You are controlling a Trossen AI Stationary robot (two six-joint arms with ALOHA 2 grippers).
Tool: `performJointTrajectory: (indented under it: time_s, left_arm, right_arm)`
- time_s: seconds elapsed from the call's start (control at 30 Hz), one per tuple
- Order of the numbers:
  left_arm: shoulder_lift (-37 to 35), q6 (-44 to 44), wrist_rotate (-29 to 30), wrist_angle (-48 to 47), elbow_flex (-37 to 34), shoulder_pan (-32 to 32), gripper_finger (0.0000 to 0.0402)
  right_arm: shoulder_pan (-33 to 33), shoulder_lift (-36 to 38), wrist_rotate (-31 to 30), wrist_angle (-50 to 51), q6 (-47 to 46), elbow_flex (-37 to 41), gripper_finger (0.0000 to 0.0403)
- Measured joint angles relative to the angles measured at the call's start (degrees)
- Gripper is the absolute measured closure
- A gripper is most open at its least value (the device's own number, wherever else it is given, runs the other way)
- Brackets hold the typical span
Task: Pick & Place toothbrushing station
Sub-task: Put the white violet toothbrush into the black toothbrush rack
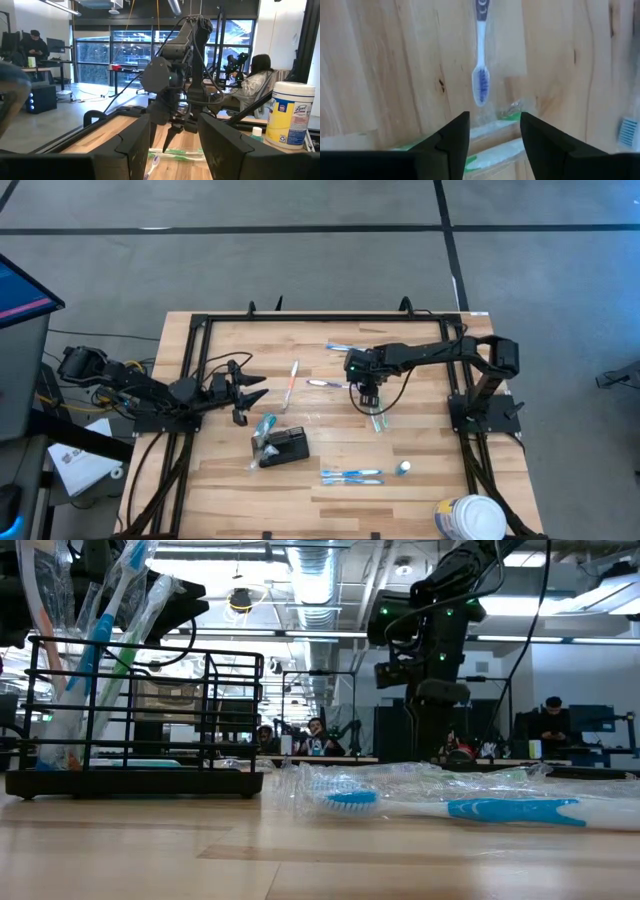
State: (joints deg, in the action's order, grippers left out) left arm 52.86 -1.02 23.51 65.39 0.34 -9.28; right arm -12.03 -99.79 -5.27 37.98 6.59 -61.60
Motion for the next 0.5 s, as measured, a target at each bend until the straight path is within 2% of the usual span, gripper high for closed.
performJointTrajectory:
  time_s: [0.5]
  left_arm:
    - [0.00, 0.00, 0.00, 0.03, 0.00, 0.00, 0.0245]
  right_arm:
    - [1.18, -5.39, -1.60, -0.94, -0.02, -0.07, 0.0263]
